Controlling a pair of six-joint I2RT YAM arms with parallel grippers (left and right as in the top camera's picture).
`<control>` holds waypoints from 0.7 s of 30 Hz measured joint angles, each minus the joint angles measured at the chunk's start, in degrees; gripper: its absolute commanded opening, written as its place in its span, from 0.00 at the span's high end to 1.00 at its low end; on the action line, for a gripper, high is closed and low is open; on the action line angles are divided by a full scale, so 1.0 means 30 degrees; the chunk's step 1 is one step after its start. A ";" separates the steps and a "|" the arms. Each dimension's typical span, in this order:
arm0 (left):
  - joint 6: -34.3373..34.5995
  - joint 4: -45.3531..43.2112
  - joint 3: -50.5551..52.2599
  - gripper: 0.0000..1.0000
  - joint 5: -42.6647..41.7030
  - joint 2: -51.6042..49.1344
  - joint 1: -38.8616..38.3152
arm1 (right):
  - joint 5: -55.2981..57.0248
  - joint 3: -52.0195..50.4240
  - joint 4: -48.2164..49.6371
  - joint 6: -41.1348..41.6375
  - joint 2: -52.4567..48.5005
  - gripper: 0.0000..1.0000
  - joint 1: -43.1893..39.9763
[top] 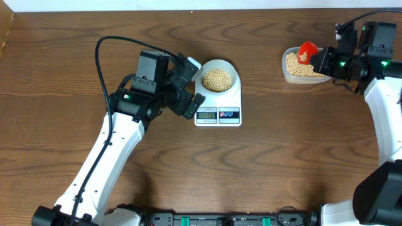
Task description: Scoop item into bowl and weigh 50g on scale
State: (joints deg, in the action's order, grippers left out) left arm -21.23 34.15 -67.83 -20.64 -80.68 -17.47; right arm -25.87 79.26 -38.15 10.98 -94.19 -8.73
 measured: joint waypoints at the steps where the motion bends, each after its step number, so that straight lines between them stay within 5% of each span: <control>1: 0.0000 0.0000 0.0000 0.02 0.0000 0.0000 0.0000 | 0.0342 0.0000 -0.0066 -0.0175 0.0000 0.99 -0.0015; 21: 0.0000 -0.0007 0.0000 0.02 0.0000 0.0000 0.0000 | 0.7431 0.0000 -0.0539 -0.2528 0.0015 0.99 0.1865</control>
State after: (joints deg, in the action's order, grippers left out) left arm -21.23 34.13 -67.83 -20.64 -80.68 -17.47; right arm -3.57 79.26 -39.77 3.40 -94.15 -3.14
